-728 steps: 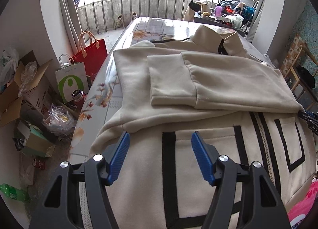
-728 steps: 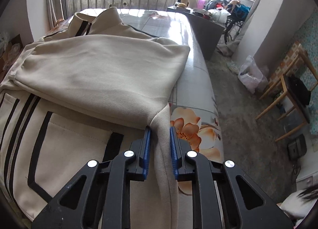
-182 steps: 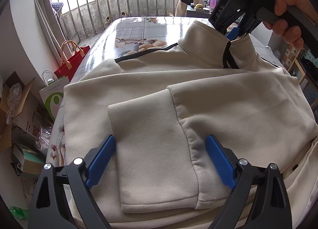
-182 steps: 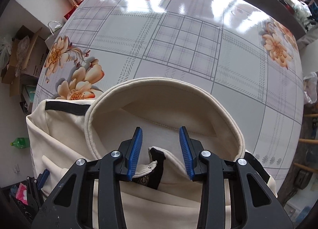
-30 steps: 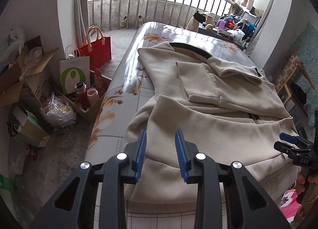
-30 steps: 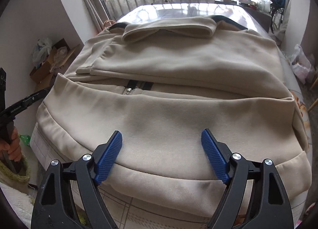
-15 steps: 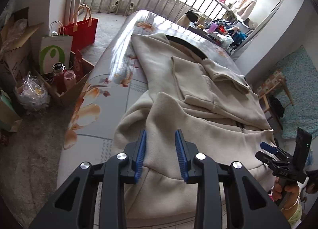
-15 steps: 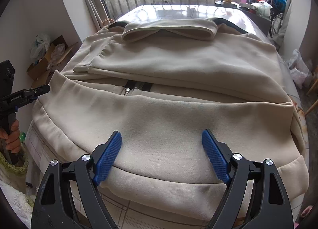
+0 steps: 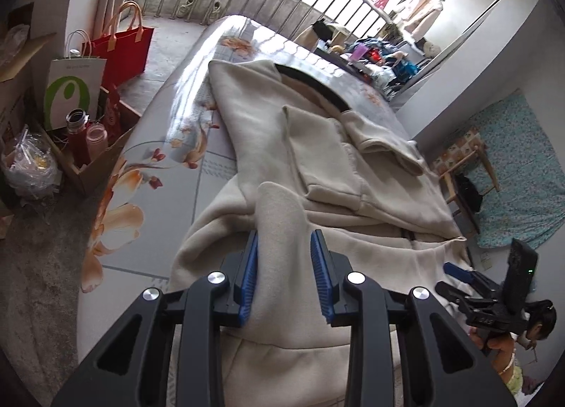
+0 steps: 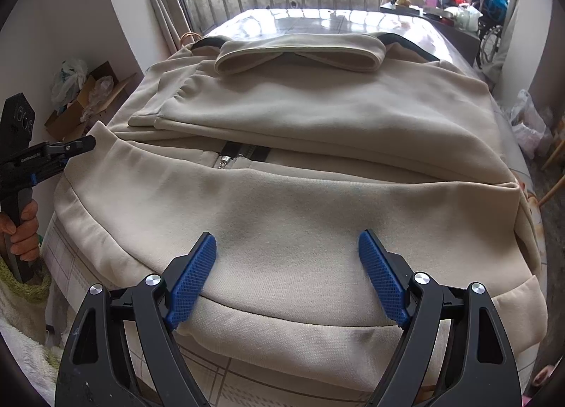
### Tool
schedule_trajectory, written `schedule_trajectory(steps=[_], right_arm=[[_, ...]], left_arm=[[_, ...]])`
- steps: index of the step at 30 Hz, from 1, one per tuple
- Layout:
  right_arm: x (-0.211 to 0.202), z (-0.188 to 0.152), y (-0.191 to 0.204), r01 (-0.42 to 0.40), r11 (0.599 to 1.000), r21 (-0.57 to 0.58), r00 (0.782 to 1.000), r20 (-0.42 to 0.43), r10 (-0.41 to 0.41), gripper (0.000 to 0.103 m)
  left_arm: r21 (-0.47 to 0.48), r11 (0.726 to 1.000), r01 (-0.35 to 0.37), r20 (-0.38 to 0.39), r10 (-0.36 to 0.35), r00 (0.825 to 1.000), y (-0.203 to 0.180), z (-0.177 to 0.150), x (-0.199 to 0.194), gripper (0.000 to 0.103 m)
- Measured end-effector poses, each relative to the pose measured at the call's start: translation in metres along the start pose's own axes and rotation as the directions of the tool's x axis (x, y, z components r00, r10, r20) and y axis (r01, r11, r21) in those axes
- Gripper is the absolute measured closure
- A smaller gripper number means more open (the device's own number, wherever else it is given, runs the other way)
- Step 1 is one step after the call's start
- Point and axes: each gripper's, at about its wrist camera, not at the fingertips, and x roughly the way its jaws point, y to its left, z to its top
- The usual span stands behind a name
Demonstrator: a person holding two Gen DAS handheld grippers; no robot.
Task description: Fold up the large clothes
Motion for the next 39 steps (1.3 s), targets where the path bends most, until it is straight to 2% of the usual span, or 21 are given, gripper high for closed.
schedule_trajectory(steps=[3,5,9,13,15,19,23,25,28,32,34,39], right_arm=[[0.000,0.000,0.000,-0.005,1.000,0.003,1.000,0.001,0.005,0.024],[-0.001,0.000,-0.002,-0.013,1.000,0.010,1.000,0.004,0.013,0.024],[-0.015,-0.004,-0.014,-0.034,0.999,0.040,0.999,0.025,0.033,0.024],[-0.047,-0.007,-0.048,-0.019,0.994,0.108,0.994,0.105,0.008,0.029],[-0.060,-0.006,-0.069,0.018,0.990,0.140,0.991,0.132,-0.037,0.035],[-0.067,0.001,-0.107,0.067,0.981,0.183,0.985,0.144,-0.095,0.046],[-0.051,0.005,-0.136,0.069,0.973,0.219,0.991,0.100,-0.093,0.057],[-0.042,0.002,-0.147,0.043,0.968,0.245,0.996,0.067,-0.062,0.062],[-0.039,-0.009,-0.155,0.014,0.960,0.279,0.999,0.036,-0.025,0.063],[-0.046,-0.020,-0.157,0.021,0.955,0.297,1.000,0.004,-0.023,0.064],[-0.044,-0.019,-0.162,0.024,0.948,0.317,0.999,-0.032,-0.015,0.059],[-0.031,-0.005,-0.175,-0.006,0.935,0.355,0.998,-0.052,0.026,0.059]], left_arm=[[0.033,0.997,-0.067,-0.003,0.067,0.998,-0.006,-0.002,0.004,0.075],[0.111,0.980,-0.165,0.011,0.165,0.986,-0.021,-0.005,0.006,0.075],[0.256,0.904,-0.342,0.050,0.341,0.939,-0.045,-0.016,0.016,0.075],[0.339,0.831,-0.442,0.108,0.433,0.895,-0.061,-0.024,0.021,0.075],[0.350,0.814,-0.464,0.117,0.453,0.883,-0.063,-0.025,0.023,0.075],[0.353,0.802,-0.482,0.121,0.471,0.874,-0.065,-0.025,0.025,0.075],[0.359,0.789,-0.498,0.127,0.488,0.864,-0.068,-0.026,0.026,0.075],[0.366,0.779,-0.508,0.131,0.498,0.857,-0.070,-0.027,0.027,0.075],[0.372,0.772,-0.516,0.133,0.506,0.852,-0.072,-0.028,0.028,0.075],[0.377,0.767,-0.520,0.133,0.511,0.849,-0.073,-0.028,0.028,0.075],[0.383,0.760,-0.525,0.137,0.515,0.846,-0.075,-0.028,0.030,0.075],[0.393,0.750,-0.532,0.147,0.519,0.842,-0.076,-0.029,0.030,0.075]])
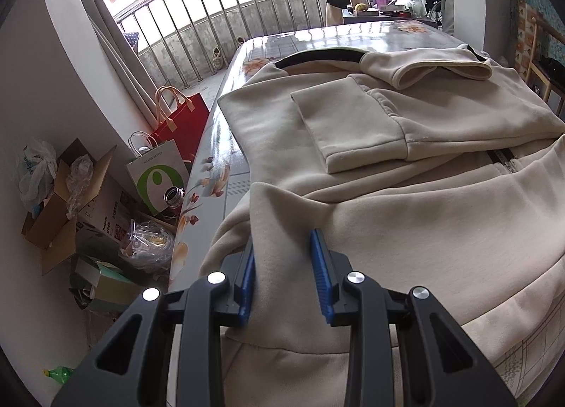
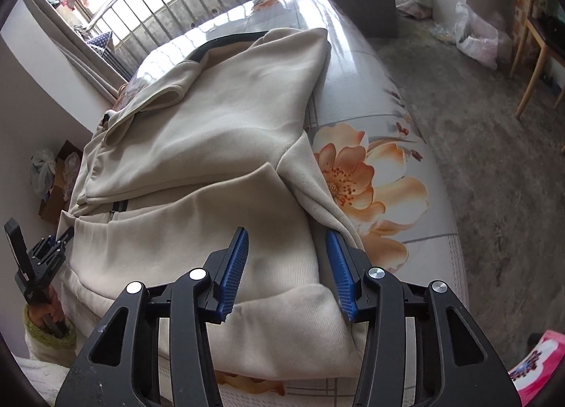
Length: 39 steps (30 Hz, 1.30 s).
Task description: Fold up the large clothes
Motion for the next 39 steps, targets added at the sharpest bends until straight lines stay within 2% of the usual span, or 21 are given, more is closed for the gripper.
schedule_trajectory(steps=[3,9,13,17,19,21,24,25,30,33,37,39], right_arm=[[0.004,0.006,0.000,-0.027,1.000,0.013,0.999,-0.018,0.027,0.057],[-0.001,0.007,-0.005,-0.114,0.991,0.069,0.990,-0.078,0.119,0.061],[0.008,0.016,-0.017,-0.159,0.978,0.138,0.983,-0.072,0.170,0.066],[0.013,0.021,-0.020,-0.219,0.960,0.173,0.971,-0.060,0.232,0.066],[0.012,0.019,-0.024,-0.285,0.936,0.206,0.950,-0.073,0.305,0.066],[0.011,0.019,-0.027,-0.365,0.898,0.245,0.913,-0.095,0.397,0.066],[0.011,0.019,-0.030,-0.448,0.847,0.285,0.861,-0.116,0.495,0.066],[0.012,0.021,-0.031,-0.459,0.839,0.292,0.853,-0.117,0.508,0.066],[0.023,0.030,-0.022,-0.462,0.849,0.258,0.854,-0.129,0.504,0.064],[0.023,0.037,-0.024,-0.490,0.839,0.238,0.846,-0.103,0.523,0.063],[0.023,0.040,-0.025,-0.568,0.788,0.239,0.793,-0.098,0.601,0.056],[0.021,0.037,-0.024,-0.619,0.750,0.233,0.746,-0.123,0.654,0.048]], left_arm=[[-0.006,1.000,0.007,0.000,-0.007,1.000,0.001,0.000,0.000,0.075],[-0.005,1.000,0.014,-0.002,-0.014,1.000,0.002,0.001,0.001,0.075],[-0.005,1.000,0.016,-0.002,-0.016,1.000,0.002,0.000,0.000,0.075],[-0.008,1.000,0.021,0.001,-0.021,1.000,0.002,0.000,0.001,0.075],[-0.012,1.000,0.026,0.000,-0.026,1.000,0.003,0.000,0.001,0.075],[-0.013,0.999,0.029,0.002,-0.029,1.000,0.004,0.000,0.002,0.075],[-0.011,1.000,0.027,0.002,-0.027,1.000,0.004,0.000,0.002,0.075],[-0.009,1.000,0.026,0.002,-0.026,1.000,0.004,0.000,0.002,0.075],[-0.012,1.000,0.028,0.001,-0.028,1.000,0.004,0.000,0.002,0.075],[-0.010,1.000,0.026,0.001,-0.026,1.000,0.004,0.000,0.002,0.075],[-0.006,1.000,0.024,0.000,-0.024,1.000,0.004,0.000,0.002,0.075],[-0.007,1.000,0.024,0.001,-0.024,1.000,0.004,0.000,0.002,0.075]])
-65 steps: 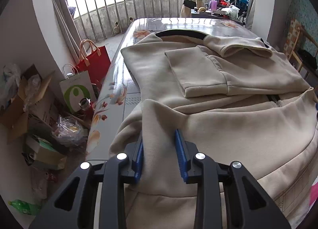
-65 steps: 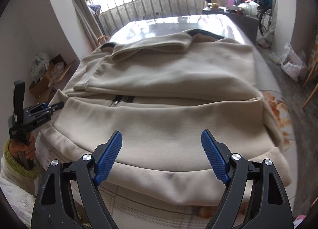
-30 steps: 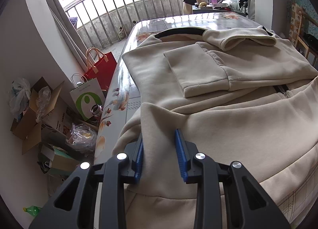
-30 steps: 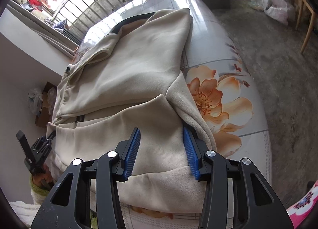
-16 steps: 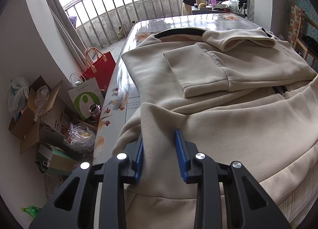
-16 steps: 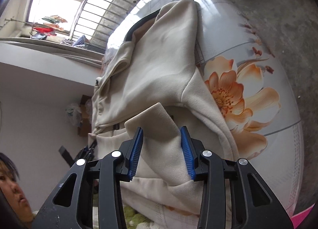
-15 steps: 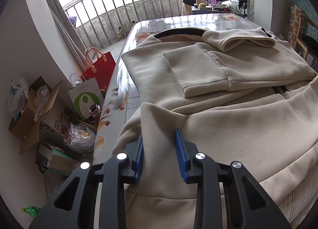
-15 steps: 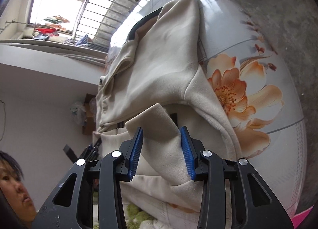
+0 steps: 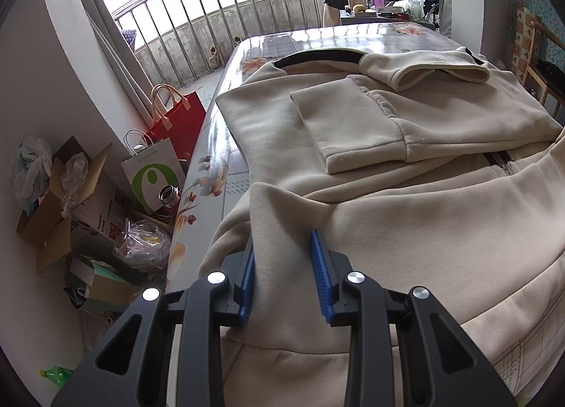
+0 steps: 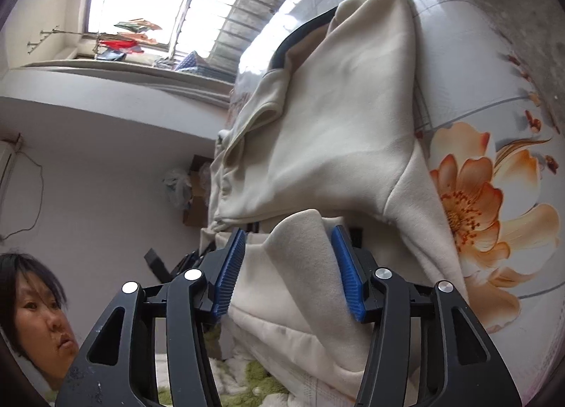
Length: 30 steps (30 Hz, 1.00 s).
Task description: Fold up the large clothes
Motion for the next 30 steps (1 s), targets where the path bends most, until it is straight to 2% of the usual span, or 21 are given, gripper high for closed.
schedule_trajectory(steps=[2,5,7,10,12,16,17,18,19,21,24,27,29,30], right_arm=[[-0.002,-0.005,0.004,-0.016,0.999,-0.032,0.999,-0.032,0.015,0.045],[-0.006,-0.012,0.010,0.001,0.996,-0.090,0.998,-0.069,-0.008,0.041],[-0.008,-0.015,0.013,0.039,0.991,-0.130,0.995,-0.083,-0.050,0.041],[-0.001,-0.018,0.022,0.146,0.968,-0.204,0.982,-0.085,-0.166,0.042],[0.007,-0.019,0.029,0.246,0.936,-0.251,0.960,-0.069,-0.270,0.059],[0.014,-0.024,0.036,0.393,0.879,-0.270,0.915,0.013,-0.404,0.076],[0.014,-0.026,0.038,0.429,0.863,-0.269,0.900,0.042,-0.434,0.082],[0.013,-0.029,0.040,0.486,0.831,-0.271,0.871,0.073,-0.485,0.090],[0.015,-0.033,0.041,0.537,0.796,-0.280,0.841,0.098,-0.533,0.091],[0.019,-0.046,0.049,0.601,0.737,-0.308,0.796,0.153,-0.586,0.096],[0.024,-0.067,0.067,0.683,0.644,-0.345,0.727,0.243,-0.642,0.098],[0.028,-0.085,0.083,0.759,0.536,-0.369,0.646,0.334,-0.686,0.098],[0.028,-0.096,0.091,0.789,0.489,-0.371,0.610,0.382,-0.694,0.099],[0.028,-0.101,0.094,0.797,0.475,-0.373,0.600,0.401,-0.692,0.099]], left_arm=[[0.001,1.000,-0.001,0.000,0.001,1.000,0.000,0.000,0.000,0.075],[0.002,1.000,-0.004,-0.001,0.004,1.000,-0.001,-0.001,-0.001,0.075],[0.003,1.000,-0.006,-0.001,0.006,1.000,-0.001,-0.001,-0.001,0.075],[0.002,1.000,-0.006,-0.003,0.006,1.000,-0.001,-0.001,-0.001,0.075],[0.002,1.000,-0.009,-0.003,0.009,1.000,-0.001,0.000,0.000,0.075],[0.000,1.000,-0.013,-0.005,0.013,1.000,-0.002,0.000,-0.001,0.075],[0.001,1.000,-0.012,-0.004,0.012,1.000,-0.002,0.000,-0.001,0.075],[0.001,1.000,-0.012,-0.004,0.012,1.000,-0.002,0.000,-0.001,0.075],[0.000,1.000,-0.011,-0.003,0.011,1.000,-0.002,0.000,-0.001,0.075],[-0.003,1.000,-0.009,-0.001,0.009,1.000,-0.001,0.000,-0.002,0.075],[-0.016,1.000,-0.004,0.006,0.004,1.000,0.000,-0.001,-0.003,0.078],[-0.016,1.000,-0.005,0.018,0.005,1.000,0.001,-0.002,-0.006,0.088],[-0.019,1.000,-0.001,0.028,0.002,1.000,0.002,-0.002,-0.011,0.094],[-0.019,1.000,0.000,0.036,0.000,0.999,0.003,-0.003,-0.015,0.095]])
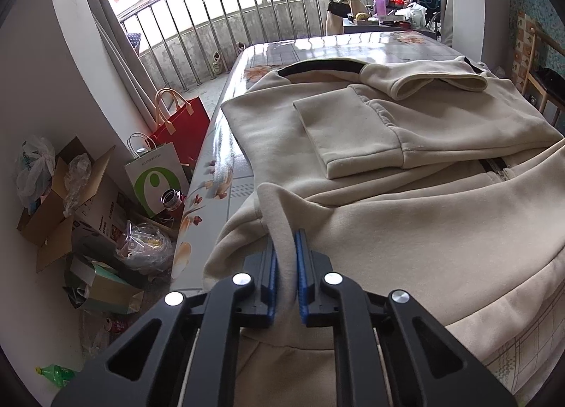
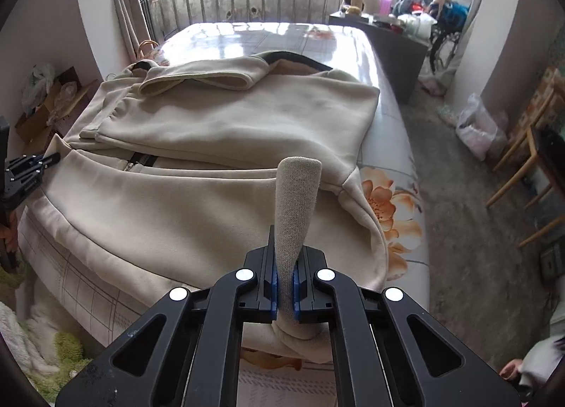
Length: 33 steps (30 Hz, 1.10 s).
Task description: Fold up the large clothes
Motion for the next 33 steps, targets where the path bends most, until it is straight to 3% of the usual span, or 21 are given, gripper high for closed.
schedule_trajectory(steps=[10,17,23,27,33], right_arm=[[-0.059,-0.020,0.011,0.057,0.998,0.033,0.988,0.143,-0.062,0.100],[-0.093,-0.031,0.019,0.072,0.994,0.078,0.966,0.241,-0.089,0.100],[-0.114,-0.026,0.024,0.074,0.991,0.107,0.943,0.317,-0.105,0.100],[-0.114,-0.040,0.027,0.061,0.992,0.114,0.944,0.316,-0.095,0.100],[-0.103,-0.074,0.033,0.038,0.993,0.109,0.966,0.251,-0.065,0.097]], left_arm=[[-0.004,1.000,0.005,0.132,-0.004,0.991,0.007,-0.020,-0.068,0.097],[-0.043,0.998,0.036,0.245,-0.024,0.969,0.016,-0.033,-0.119,0.097],[-0.052,0.997,0.060,0.315,-0.040,0.948,0.025,-0.024,-0.144,0.097],[-0.049,0.994,0.100,0.335,-0.078,0.939,0.031,-0.026,-0.151,0.097],[-0.011,0.994,0.106,0.283,-0.099,0.954,0.027,-0.048,-0.141,0.097]])
